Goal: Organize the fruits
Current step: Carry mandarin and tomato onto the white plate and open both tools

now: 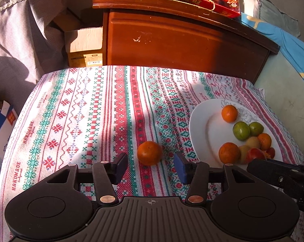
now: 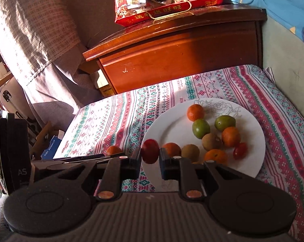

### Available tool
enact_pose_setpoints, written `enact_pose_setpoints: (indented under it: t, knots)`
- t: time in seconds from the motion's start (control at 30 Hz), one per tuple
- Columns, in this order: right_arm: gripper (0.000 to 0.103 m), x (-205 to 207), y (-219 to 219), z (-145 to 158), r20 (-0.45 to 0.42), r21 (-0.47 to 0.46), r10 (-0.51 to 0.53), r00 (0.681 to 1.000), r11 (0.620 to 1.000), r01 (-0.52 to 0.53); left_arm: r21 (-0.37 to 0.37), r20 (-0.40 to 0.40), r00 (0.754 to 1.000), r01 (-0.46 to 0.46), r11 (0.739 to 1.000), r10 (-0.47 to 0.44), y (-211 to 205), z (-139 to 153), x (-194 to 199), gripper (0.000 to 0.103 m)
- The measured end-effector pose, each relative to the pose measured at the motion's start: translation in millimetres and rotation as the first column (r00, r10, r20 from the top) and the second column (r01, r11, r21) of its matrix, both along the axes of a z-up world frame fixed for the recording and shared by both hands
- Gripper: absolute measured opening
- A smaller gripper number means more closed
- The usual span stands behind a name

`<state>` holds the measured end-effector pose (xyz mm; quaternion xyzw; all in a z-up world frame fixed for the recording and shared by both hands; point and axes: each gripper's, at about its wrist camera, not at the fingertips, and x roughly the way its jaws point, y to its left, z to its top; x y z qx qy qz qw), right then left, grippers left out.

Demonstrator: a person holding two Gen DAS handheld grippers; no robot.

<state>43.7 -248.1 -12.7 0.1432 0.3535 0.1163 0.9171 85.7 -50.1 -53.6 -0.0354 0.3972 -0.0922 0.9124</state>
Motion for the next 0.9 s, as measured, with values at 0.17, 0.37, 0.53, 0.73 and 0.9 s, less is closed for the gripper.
enact_pose_setpoints:
  t: [0.17,0.37,0.53,0.73,0.9]
  knots:
    - [0.018,4.4,-11.4,6.5,0.019,0.015,-0.03,0.999,0.999,0.03,0.023,-0.009,1.0,-0.001,1.0,0.001,-5.8,-8.9,2.4,0.032]
    - [0.018,7.8,-34.7,15.2,0.04,0.041,-0.094,0.995,0.995,0.092,0.015,0.003,1.0,0.002,1.0,-0.002,-7.4,-8.6,1.7,0.025]
    - [0.018,13.7,-56.8,23.3,0.058,0.076,-0.151,0.987,0.986,0.146,-0.033,0.036,0.999,0.016,0.999,-0.015,-8.6,10.3,-0.2,0.024]
    - [0.018,21.3,-74.0,19.1,0.029,0.129,-0.201,0.979,0.972,0.196,-0.099,0.076,0.993,0.097,0.99,-0.089,-26.6,37.6,-0.6,0.024]
    - [0.018,25.5,-73.3,5.8,-0.024,0.144,-0.199,0.98,0.969,0.2,-0.092,0.089,0.988,0.138,0.986,-0.129,-42.3,44.4,5.9,0.024]
